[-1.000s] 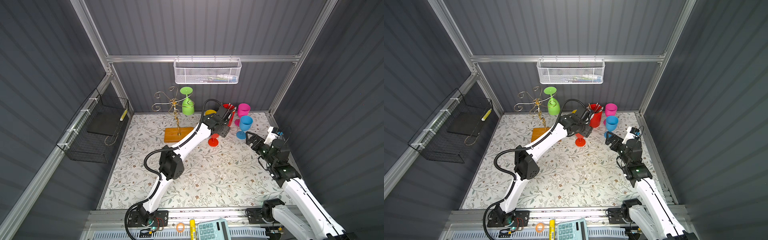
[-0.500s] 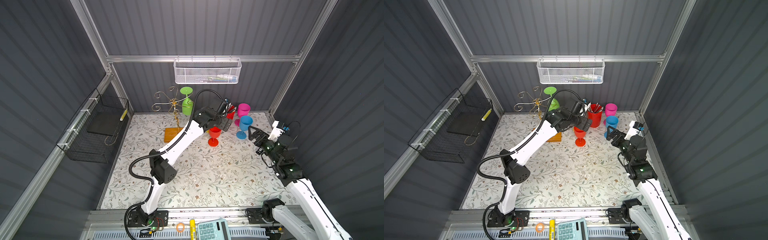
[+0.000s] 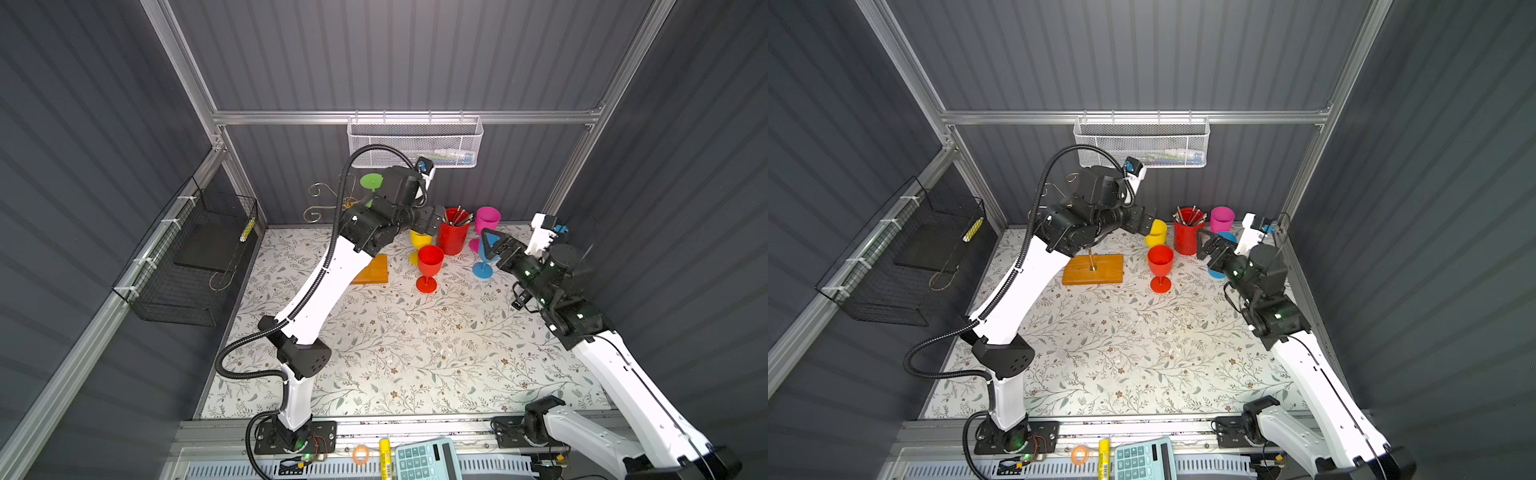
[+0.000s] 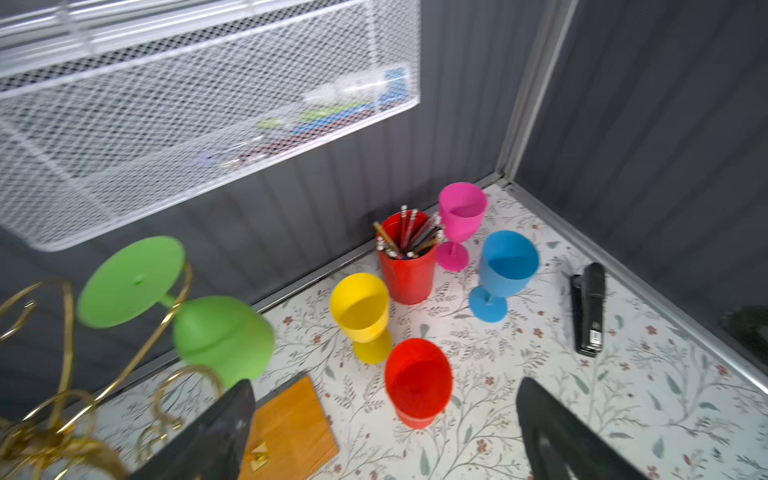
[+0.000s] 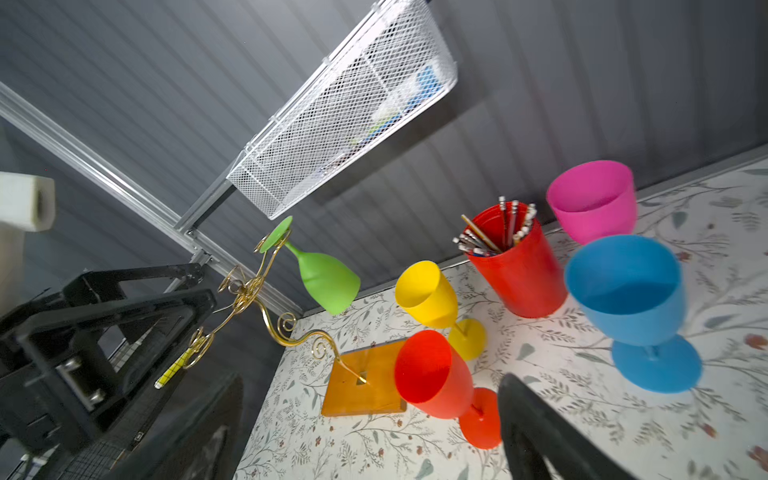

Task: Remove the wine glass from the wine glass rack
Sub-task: 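Raise the left gripper away from the red glass while the right gripper withdraws, then move the left gripper beside the rack while the right gripper reaches to the green glass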

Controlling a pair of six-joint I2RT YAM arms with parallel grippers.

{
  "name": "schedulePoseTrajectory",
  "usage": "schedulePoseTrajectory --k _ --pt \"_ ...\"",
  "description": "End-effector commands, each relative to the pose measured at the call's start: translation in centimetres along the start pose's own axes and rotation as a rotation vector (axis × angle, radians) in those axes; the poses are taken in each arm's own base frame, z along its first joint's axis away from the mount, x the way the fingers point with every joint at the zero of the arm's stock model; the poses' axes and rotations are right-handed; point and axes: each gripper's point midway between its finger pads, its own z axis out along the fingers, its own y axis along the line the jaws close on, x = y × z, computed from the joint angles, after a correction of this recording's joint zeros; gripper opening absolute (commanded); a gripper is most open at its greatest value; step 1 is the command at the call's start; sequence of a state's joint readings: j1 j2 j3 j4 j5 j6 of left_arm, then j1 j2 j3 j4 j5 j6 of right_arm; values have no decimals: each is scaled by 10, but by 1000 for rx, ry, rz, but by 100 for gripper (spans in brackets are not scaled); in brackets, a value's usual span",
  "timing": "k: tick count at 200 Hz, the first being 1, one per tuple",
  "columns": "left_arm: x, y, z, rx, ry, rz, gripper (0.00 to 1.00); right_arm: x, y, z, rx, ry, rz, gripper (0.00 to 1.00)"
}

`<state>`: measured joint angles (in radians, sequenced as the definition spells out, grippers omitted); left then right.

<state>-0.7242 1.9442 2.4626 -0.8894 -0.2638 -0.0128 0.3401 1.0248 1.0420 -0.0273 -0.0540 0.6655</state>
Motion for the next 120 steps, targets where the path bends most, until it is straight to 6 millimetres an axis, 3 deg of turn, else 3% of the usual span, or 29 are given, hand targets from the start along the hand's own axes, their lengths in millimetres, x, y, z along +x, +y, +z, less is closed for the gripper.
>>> schedulePoseTrajectory --k 1,22,66,120 --pt "12 46 -18 -137 51 -33 98 3 28 18 -60 35 -21 94" --pt "26 76 -21 -244 98 -34 97 19 38 43 -51 96 -74 94" --pt "59 126 -30 -368 197 -92 97 40 57 63 -82 162 -121 94" --pt "86 153 -34 -439 267 -130 97 50 70 66 -103 184 -162 95"
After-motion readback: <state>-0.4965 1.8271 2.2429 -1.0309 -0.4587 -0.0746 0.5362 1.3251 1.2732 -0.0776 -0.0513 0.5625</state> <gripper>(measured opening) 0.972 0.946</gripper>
